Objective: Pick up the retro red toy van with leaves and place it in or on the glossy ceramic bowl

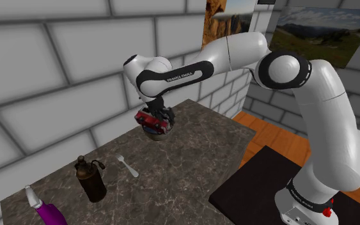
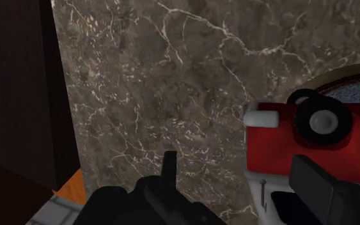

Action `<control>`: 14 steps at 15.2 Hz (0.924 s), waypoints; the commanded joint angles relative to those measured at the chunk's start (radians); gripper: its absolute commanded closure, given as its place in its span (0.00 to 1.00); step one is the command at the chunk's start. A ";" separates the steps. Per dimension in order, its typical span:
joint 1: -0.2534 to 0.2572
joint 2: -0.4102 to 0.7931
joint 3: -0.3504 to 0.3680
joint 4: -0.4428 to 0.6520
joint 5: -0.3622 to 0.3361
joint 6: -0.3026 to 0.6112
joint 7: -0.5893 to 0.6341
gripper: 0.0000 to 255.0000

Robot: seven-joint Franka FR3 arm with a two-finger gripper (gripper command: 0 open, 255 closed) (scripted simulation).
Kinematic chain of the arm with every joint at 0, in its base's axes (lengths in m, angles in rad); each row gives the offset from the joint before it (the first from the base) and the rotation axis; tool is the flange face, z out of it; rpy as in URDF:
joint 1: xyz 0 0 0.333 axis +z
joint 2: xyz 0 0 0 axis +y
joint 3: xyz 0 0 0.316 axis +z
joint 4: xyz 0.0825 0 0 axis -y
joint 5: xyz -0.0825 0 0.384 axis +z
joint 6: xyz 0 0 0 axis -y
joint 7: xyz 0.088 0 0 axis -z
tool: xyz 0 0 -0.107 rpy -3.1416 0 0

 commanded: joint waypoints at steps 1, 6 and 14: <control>0.018 0.097 -0.008 0.019 -0.004 0.244 0.007 0.00; -0.063 0.039 0.077 0.061 -0.018 0.133 -0.037 0.00; -0.068 0.041 0.084 0.061 -0.023 0.131 -0.035 0.00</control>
